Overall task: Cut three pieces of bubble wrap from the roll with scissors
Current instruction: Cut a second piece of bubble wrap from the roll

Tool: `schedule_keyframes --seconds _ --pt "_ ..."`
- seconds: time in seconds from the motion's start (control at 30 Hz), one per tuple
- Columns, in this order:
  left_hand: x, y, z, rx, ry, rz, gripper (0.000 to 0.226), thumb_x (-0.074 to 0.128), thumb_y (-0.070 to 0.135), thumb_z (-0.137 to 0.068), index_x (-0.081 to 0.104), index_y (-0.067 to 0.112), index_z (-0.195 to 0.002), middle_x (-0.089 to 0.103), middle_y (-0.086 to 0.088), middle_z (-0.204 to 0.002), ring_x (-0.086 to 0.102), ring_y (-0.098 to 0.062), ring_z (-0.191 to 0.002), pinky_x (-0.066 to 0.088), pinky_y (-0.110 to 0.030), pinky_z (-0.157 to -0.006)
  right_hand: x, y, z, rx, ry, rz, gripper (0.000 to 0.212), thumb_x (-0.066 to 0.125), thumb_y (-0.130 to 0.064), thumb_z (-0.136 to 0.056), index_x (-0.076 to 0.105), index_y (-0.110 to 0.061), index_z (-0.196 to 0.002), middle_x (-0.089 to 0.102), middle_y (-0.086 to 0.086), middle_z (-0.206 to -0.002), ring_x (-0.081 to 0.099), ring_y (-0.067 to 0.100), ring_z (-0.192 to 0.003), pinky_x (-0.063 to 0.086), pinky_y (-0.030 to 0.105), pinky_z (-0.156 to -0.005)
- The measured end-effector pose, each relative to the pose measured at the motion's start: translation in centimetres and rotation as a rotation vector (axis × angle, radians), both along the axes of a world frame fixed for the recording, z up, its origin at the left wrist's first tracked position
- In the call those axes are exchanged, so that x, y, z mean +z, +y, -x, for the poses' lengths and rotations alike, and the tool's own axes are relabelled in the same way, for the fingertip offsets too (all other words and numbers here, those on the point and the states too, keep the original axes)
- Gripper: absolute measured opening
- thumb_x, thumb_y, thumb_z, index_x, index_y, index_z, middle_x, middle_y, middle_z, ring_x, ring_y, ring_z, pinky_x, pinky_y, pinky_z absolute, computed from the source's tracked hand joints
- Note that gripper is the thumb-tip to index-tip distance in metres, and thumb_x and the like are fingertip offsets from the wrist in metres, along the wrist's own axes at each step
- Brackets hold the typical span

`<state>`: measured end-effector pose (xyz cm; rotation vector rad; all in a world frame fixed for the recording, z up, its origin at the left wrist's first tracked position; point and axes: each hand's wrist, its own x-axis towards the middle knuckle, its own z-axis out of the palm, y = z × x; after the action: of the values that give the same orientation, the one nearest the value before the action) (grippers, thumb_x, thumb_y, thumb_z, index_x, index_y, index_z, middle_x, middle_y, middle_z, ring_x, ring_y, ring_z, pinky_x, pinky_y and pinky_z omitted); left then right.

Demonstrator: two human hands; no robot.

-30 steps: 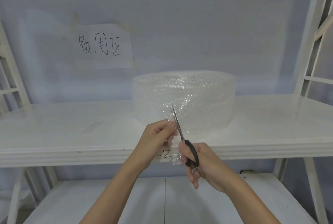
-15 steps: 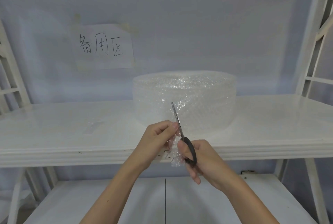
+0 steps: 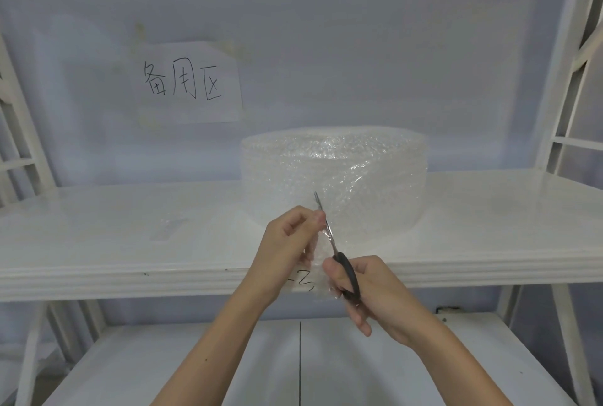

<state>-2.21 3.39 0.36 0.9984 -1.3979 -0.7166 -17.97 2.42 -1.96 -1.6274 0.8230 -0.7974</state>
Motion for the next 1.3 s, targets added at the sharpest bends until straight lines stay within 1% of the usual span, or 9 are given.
schedule_keyframes --seconds 0.13,0.37,0.53,0.67,0.77,0.93,1.1,1.17,1.3 --pt "0.4 0.1 0.2 -0.011 0.012 0.015 0.043 0.062 0.048 -0.080 0.058 0.005 -0.079 0.049 0.001 -0.059 0.046 -0.010 -0.050 0.040 -0.021 -0.046 0.4 0.3 0.0 -0.008 0.020 0.004 0.053 0.068 -0.057 -0.074 0.051 -0.008 -0.064 0.045 0.005 -0.036 0.037 0.014 -0.025 0.033 0.020 -0.034" --pt "0.6 0.0 0.6 0.051 0.031 -0.015 0.030 0.051 0.021 -0.099 0.055 0.014 -0.070 0.048 0.010 -0.057 0.042 -0.005 -0.050 0.037 -0.015 -0.045 0.3 0.5 -0.3 -0.021 0.020 0.004 0.054 0.067 -0.061 -0.071 0.048 -0.012 -0.062 0.047 0.009 -0.039 0.039 0.016 -0.027 0.035 0.020 -0.034" --pt "0.3 0.1 0.4 0.037 0.013 -0.004 0.031 0.050 0.019 -0.100 0.055 0.010 -0.071 0.046 0.007 -0.055 0.043 -0.006 -0.048 0.040 -0.018 -0.044 -0.2 0.5 0.0 0.009 -0.016 -0.041 0.055 0.070 -0.066 -0.067 0.049 -0.016 -0.059 0.046 0.009 -0.044 0.040 0.022 -0.034 0.036 0.022 -0.034" --pt "0.1 0.1 0.2 0.030 0.012 0.001 0.038 0.050 0.018 -0.100 0.059 0.023 -0.063 0.046 0.008 -0.056 0.042 -0.006 -0.050 0.040 -0.018 -0.046 -0.3 0.5 0.0 0.060 -0.067 -0.064 0.060 0.069 -0.067 -0.065 0.048 -0.011 -0.064 0.042 0.006 -0.054 0.043 0.024 -0.040 0.038 0.023 -0.033" --pt "-0.1 0.0 0.3 0.027 0.001 0.003 0.037 0.051 0.021 -0.100 0.058 0.023 -0.064 0.047 0.009 -0.055 0.042 -0.008 -0.050 0.039 -0.017 -0.047 0.2 0.4 -0.3 0.067 -0.064 -0.044 0.064 0.067 -0.069 -0.067 0.051 -0.007 -0.070 0.042 0.011 -0.056 0.044 0.022 -0.037 0.038 0.022 -0.033" --pt "-0.2 0.0 0.1 0.019 0.029 0.011 0.035 0.052 0.027 -0.100 0.058 0.020 -0.066 0.049 0.000 -0.059 0.043 -0.011 -0.053 0.040 -0.019 -0.050 1.0 0.2 -0.8 0.069 -0.069 -0.028 0.060 0.063 -0.066 -0.072 0.054 -0.007 -0.071 0.047 0.014 -0.057 0.044 0.018 -0.034 0.037 0.021 -0.031" --pt "-0.3 -0.1 0.0 0.014 0.029 0.018 0.035 0.051 0.029 -0.100 0.059 0.024 -0.066 0.051 -0.026 -0.066 0.046 -0.021 -0.061 0.041 -0.024 -0.053 1.1 0.0 -1.2 0.054 -0.077 -0.014 0.057 0.060 -0.066 -0.075 0.054 -0.011 -0.064 0.046 0.010 -0.045 0.039 0.019 -0.031 0.034 0.021 -0.032" --pt "-0.4 -0.1 -0.1 0.017 0.025 0.024 0.036 0.051 0.027 -0.100 0.057 0.024 -0.064 0.048 -0.019 -0.065 0.044 -0.019 -0.059 0.040 -0.022 -0.052 1.0 -0.1 -1.2 0.047 -0.089 -0.007 0.058 0.061 -0.066 -0.074 0.052 -0.010 -0.063 0.044 0.011 -0.044 0.037 0.018 -0.028 0.031 0.021 -0.032" --pt "-0.5 -0.1 -0.2 0.006 0.015 0.039 0.036 0.051 0.021 -0.100 0.058 0.022 -0.065 0.045 -0.009 -0.064 0.042 -0.011 -0.051 0.039 -0.018 -0.050 1.0 -0.4 -1.4 0.051 -0.117 0.009 0.059 0.067 -0.073 -0.063 0.051 -0.017 -0.054 0.047 0.023 -0.067 0.037 0.020 -0.029 0.031 0.020 -0.031"
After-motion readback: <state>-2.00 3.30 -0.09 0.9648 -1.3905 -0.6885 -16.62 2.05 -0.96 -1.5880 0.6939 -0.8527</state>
